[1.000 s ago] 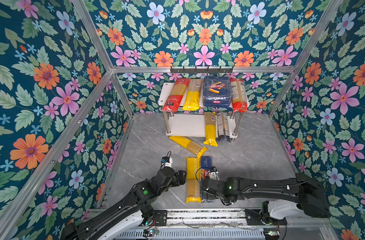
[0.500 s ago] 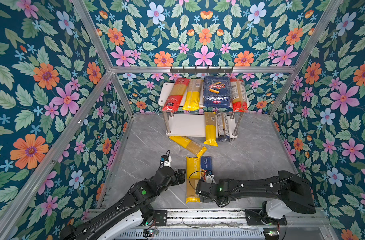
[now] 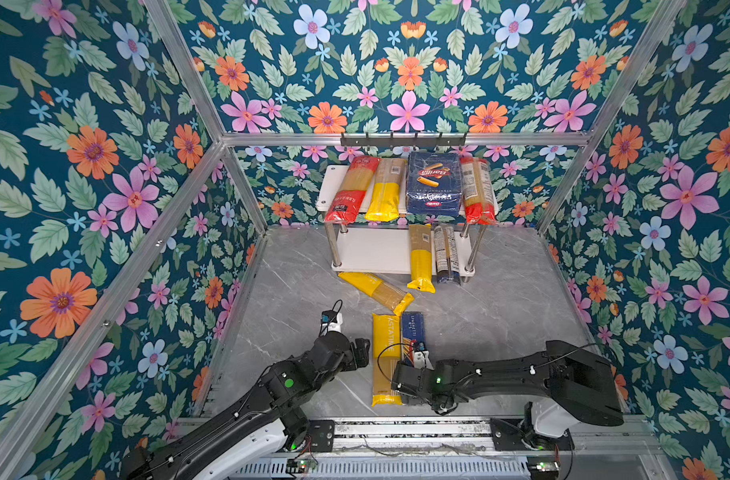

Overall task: Place and organize the pasta boxes and bags onto the shelf
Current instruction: 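Lower the right gripper onto the blue Barilla box and grasp it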

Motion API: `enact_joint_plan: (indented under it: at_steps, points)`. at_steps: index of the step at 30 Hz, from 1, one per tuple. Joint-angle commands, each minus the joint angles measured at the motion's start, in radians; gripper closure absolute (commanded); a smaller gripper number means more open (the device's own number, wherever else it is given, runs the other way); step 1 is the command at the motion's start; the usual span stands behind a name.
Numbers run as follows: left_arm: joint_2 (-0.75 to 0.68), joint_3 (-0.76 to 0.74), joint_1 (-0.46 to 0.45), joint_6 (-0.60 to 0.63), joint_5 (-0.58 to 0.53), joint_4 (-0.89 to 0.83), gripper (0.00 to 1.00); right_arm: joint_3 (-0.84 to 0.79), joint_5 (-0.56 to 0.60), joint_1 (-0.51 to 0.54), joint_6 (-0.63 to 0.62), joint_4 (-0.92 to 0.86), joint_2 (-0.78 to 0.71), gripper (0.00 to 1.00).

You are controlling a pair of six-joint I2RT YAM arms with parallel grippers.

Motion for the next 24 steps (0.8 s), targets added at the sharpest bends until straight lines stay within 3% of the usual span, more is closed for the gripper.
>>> enact_joint_plan:
  at_steps: [1, 8, 15, 24]
  points:
    - [0.007, 0.007, 0.001, 0.021, -0.02, 0.002, 0.06, -0.03, -0.032, -0.017, 0.011, -0.019, 0.004, 0.13]
    - [0.067, 0.031, 0.001, 0.053, -0.023, 0.033, 0.03, -0.075, -0.039, -0.046, -0.004, 0.002, -0.046, 0.19]
    - [0.136, 0.057, 0.001, 0.066, -0.021, 0.064, 0.03, -0.092, -0.056, -0.046, -0.012, 0.019, -0.061, 0.46]
    - [0.141, 0.063, 0.001, 0.065, -0.044, 0.062, 0.03, -0.124, -0.067, -0.046, -0.031, 0.066, -0.119, 0.54]
